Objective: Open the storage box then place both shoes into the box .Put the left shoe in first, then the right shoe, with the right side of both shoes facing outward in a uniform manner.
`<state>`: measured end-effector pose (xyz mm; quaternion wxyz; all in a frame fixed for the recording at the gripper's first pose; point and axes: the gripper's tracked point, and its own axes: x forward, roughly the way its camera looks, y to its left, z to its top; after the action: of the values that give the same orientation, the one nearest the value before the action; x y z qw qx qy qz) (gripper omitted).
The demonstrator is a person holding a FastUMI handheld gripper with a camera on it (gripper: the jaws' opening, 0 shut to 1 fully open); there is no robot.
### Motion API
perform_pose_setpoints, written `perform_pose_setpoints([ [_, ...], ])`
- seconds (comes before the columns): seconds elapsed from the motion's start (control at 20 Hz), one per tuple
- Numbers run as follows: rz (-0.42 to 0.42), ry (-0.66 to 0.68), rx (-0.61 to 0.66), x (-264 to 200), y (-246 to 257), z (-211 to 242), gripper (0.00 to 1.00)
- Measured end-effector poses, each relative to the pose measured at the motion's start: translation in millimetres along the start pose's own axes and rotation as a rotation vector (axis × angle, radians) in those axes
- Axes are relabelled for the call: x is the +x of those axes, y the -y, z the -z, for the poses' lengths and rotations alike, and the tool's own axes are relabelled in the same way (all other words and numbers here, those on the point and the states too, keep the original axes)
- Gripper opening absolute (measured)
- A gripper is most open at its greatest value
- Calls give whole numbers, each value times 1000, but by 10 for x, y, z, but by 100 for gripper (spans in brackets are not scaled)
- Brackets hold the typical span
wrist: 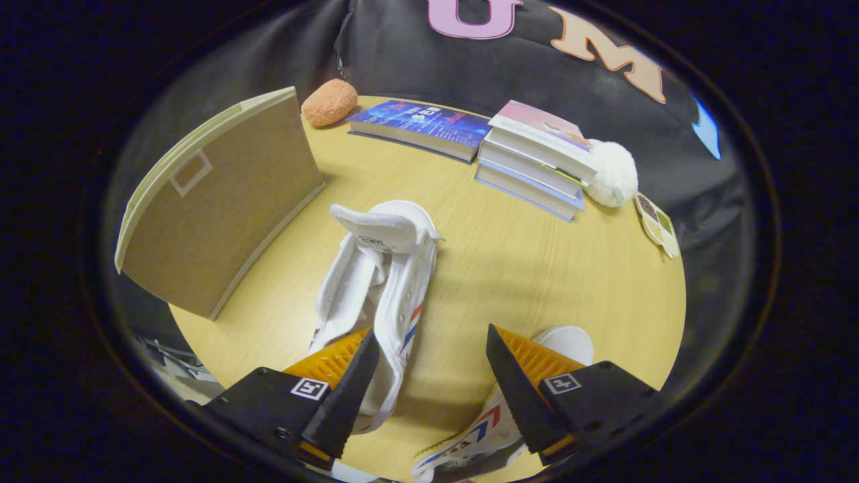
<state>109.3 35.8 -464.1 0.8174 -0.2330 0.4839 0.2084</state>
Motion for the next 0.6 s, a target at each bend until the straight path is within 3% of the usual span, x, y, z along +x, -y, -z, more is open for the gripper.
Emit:
perform_pose_setpoints([
  [0.2, -45, -8, 33, 136, -78, -86, 73],
  [0.35, -68, -1, 36, 264, -79, -167, 59],
  [0.6, -116, -22, 181, 307, -89, -276, 35],
])
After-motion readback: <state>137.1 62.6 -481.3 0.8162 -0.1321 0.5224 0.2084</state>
